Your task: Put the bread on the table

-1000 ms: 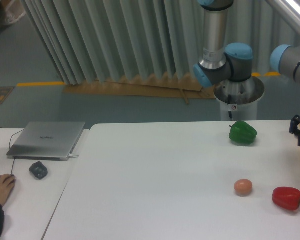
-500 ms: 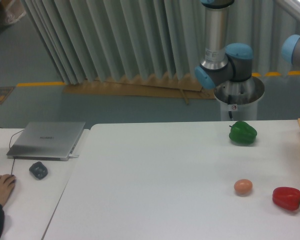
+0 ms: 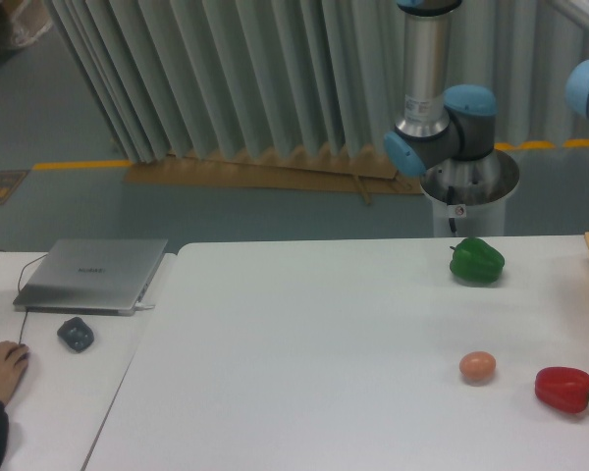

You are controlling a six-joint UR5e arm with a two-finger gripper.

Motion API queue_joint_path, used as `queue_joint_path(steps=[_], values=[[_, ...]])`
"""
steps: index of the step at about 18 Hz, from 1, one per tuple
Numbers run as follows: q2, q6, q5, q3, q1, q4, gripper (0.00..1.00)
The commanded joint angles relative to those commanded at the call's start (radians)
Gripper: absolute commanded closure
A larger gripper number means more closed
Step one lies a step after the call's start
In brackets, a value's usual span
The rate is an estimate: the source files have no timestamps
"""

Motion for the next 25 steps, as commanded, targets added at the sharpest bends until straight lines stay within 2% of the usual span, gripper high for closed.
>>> queue_joint_path(steps=[2, 4, 5, 11, 14, 17, 22, 25], values=[[-0.011, 0.032, 0.003, 0.000, 0.017, 0.038, 0.00], [-0.032, 0.046, 0.003, 0.006, 0.046, 0.139, 0.00], [-0.031, 0.048, 0.003, -0.004, 0.063, 0.162, 0.00], [-0.025, 0.044, 0.041, 0.011, 0.095, 0.183, 0.00], [-0.031, 0.032, 0.048, 0.002, 0.091, 0.229, 0.00], [-0.046, 0.023, 0.055, -0.005, 0.081, 0.207, 0.00], [-0.118, -0.060, 0.144, -0.011, 0.040, 0.180, 0.00], [-0.126, -0.063, 0.124, 0.000, 0.037, 0.108, 0.00]])
